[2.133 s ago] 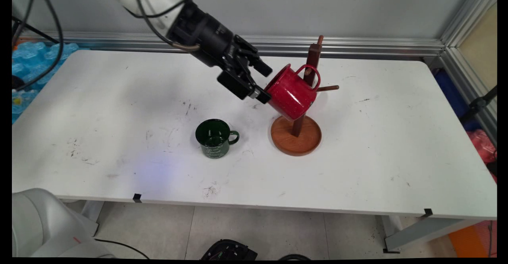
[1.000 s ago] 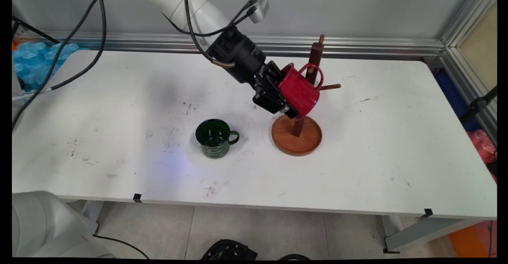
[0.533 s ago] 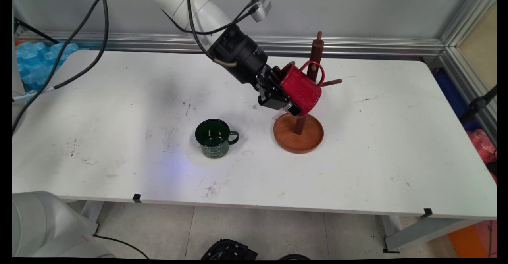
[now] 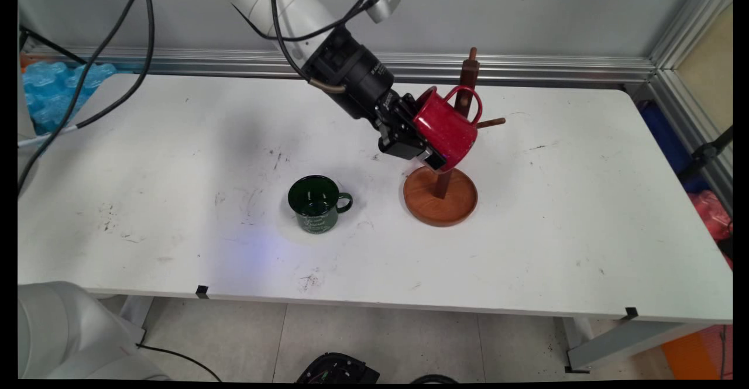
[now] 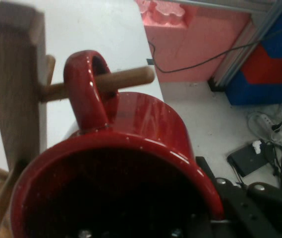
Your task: Place the picked object on the table
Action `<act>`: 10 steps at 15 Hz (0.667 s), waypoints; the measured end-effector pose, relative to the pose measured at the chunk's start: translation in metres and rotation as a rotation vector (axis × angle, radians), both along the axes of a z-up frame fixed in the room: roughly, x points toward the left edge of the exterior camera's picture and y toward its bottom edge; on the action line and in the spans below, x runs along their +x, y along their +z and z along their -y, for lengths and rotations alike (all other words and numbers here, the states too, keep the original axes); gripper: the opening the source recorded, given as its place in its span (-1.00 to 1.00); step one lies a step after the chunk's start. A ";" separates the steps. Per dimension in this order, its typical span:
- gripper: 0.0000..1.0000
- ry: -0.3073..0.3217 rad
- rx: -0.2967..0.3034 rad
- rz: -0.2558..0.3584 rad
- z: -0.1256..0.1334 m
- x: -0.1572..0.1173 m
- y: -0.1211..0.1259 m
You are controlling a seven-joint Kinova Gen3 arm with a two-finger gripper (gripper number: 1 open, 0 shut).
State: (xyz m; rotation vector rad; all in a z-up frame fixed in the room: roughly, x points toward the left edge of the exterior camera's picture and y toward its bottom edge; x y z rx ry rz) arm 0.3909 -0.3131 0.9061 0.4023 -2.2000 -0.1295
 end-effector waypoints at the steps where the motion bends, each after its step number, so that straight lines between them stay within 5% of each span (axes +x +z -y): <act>1: -1.00 -0.006 -0.004 -0.003 -0.002 -0.001 0.004; 10: -1.00 -0.060 -0.014 -0.015 -0.030 -0.005 0.036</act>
